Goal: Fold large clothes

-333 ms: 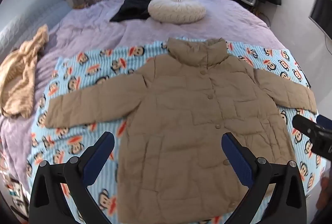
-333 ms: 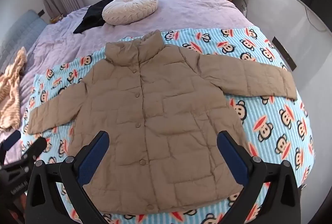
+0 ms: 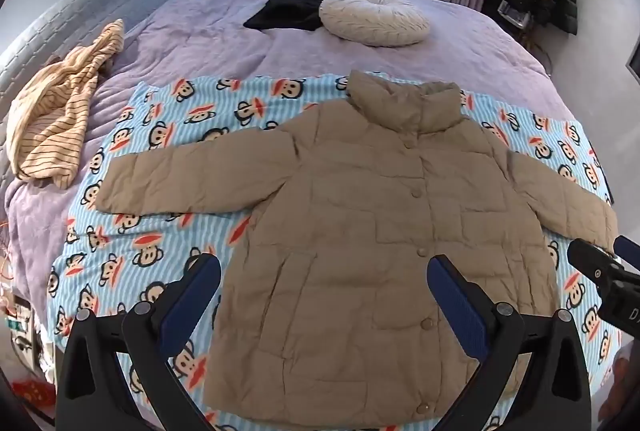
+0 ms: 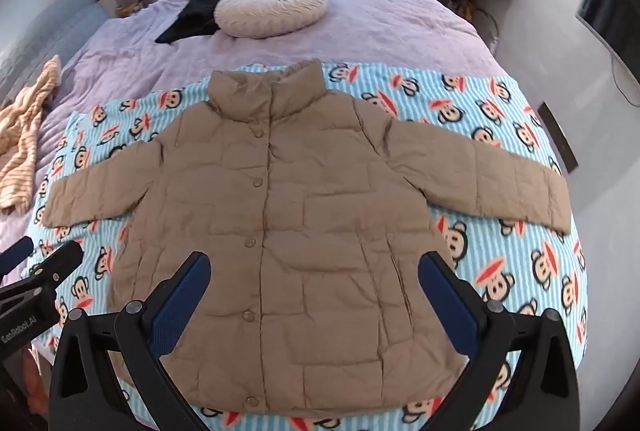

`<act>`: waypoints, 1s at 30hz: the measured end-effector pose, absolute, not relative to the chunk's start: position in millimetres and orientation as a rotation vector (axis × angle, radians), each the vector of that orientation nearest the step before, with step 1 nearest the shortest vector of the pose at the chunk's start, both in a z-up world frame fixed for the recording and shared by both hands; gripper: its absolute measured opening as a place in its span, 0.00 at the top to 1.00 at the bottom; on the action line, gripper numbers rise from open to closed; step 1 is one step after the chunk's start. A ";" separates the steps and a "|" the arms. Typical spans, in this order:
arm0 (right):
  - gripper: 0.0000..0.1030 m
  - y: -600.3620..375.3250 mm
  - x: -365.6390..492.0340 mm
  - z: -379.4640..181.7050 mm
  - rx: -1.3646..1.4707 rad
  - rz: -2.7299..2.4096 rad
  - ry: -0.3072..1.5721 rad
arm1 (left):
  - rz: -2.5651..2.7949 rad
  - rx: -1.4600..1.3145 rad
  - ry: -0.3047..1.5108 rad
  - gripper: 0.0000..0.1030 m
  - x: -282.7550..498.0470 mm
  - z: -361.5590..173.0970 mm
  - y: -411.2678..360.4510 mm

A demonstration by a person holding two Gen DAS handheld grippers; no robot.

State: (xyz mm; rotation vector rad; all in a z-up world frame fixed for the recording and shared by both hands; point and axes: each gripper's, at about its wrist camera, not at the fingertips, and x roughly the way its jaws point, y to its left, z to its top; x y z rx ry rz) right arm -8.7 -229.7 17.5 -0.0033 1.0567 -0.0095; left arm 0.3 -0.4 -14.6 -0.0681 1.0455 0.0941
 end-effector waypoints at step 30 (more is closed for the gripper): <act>0.00 -229.9 8.5 8.0 -0.033 -0.033 1.082 | 0.084 0.002 1.080 0.00 18.0 -15.7 -17.8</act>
